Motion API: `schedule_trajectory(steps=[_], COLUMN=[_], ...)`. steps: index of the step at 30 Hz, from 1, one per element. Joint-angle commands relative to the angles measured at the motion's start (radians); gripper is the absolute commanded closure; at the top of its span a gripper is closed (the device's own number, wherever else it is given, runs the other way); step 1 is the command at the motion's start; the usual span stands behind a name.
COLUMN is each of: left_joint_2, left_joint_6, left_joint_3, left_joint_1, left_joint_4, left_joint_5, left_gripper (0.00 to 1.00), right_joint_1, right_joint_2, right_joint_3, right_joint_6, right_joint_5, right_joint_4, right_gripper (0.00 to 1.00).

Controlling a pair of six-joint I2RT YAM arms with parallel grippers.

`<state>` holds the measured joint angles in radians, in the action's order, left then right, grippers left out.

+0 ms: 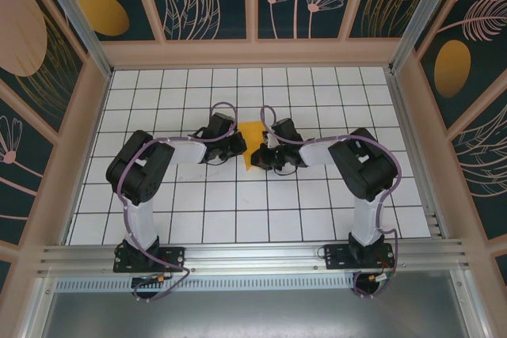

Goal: Fold a paper plane with a square sheet of paper (pick it up from the middle)
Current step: Third fold the triangle at the center of the table.

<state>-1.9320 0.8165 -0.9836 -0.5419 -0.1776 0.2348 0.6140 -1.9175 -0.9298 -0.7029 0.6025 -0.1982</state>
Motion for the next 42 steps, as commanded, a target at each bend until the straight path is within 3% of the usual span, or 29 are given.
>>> schedule_trajectory(steps=[1, 17, 24, 34, 42], left_joint_2=[-0.039, -0.040, -0.040, -0.040, -0.035], left_joint_6=[0.003, 0.003, 0.007, 0.007, 0.003], left_joint_3=[0.033, 0.035, 0.034, 0.036, 0.039], left_joint_1=[0.002, 0.000, 0.001, 0.001, 0.001], left_joint_4=[0.089, 0.087, 0.086, 0.086, 0.088], left_joint_5=[-0.051, -0.052, -0.054, -0.056, -0.059], left_gripper=[1.00, 1.00, 1.00, 1.00, 1.00], right_joint_1=[0.018, 0.046, 0.051, 0.062, 0.015], right_joint_2=[0.058, -0.038, 0.049, -0.016, 0.097], right_joint_3=[0.016, 0.039, 0.030, 0.037, -0.001], right_joint_6=[0.029, 0.032, 0.041, 0.048, 0.048], right_joint_5=[0.015, -0.027, -0.025, -0.016, -0.104], right_joint_4=[-0.061, 0.011, -0.009, 0.026, 0.066], right_gripper=[1.00, 1.00, 1.00, 1.00, 1.00])
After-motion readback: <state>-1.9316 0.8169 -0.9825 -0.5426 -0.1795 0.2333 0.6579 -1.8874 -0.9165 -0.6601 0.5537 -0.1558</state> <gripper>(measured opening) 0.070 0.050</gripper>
